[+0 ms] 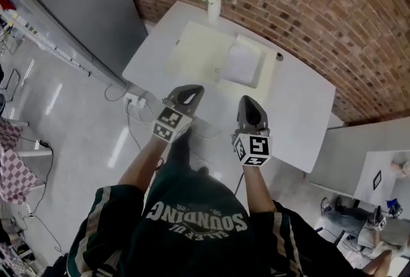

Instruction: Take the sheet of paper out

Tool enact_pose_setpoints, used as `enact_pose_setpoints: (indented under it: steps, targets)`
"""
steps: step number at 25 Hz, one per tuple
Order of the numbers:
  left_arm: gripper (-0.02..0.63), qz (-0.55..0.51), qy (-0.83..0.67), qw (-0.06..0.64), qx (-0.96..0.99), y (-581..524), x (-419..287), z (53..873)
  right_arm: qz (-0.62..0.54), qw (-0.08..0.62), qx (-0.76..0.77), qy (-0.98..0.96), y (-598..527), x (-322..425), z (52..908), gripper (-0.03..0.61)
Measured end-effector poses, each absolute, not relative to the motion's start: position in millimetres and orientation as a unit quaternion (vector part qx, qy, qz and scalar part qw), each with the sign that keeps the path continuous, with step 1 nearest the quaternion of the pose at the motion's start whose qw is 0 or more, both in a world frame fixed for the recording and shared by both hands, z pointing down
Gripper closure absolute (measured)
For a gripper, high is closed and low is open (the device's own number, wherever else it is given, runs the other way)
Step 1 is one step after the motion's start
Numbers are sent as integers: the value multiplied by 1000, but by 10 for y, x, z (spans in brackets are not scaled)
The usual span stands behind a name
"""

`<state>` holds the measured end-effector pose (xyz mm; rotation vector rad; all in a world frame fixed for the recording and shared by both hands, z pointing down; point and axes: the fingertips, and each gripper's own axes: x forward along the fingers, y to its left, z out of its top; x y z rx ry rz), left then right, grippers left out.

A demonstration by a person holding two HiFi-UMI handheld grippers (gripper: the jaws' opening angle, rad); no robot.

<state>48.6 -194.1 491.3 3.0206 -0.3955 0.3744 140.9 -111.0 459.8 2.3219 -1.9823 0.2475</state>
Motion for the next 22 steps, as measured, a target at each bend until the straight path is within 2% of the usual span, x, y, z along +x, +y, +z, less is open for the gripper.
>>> enact_pose_setpoints:
  steps: [11, 22]
  targets:
    - [603, 126, -13, 41, 991, -2862, 1322, 5000, 95, 45, 821, -562, -1906, 1934, 4624, 592]
    - [603, 140, 53, 38, 988, -3202, 1707, 5152, 113, 52, 851, -509, -2250, 2100, 4734, 592]
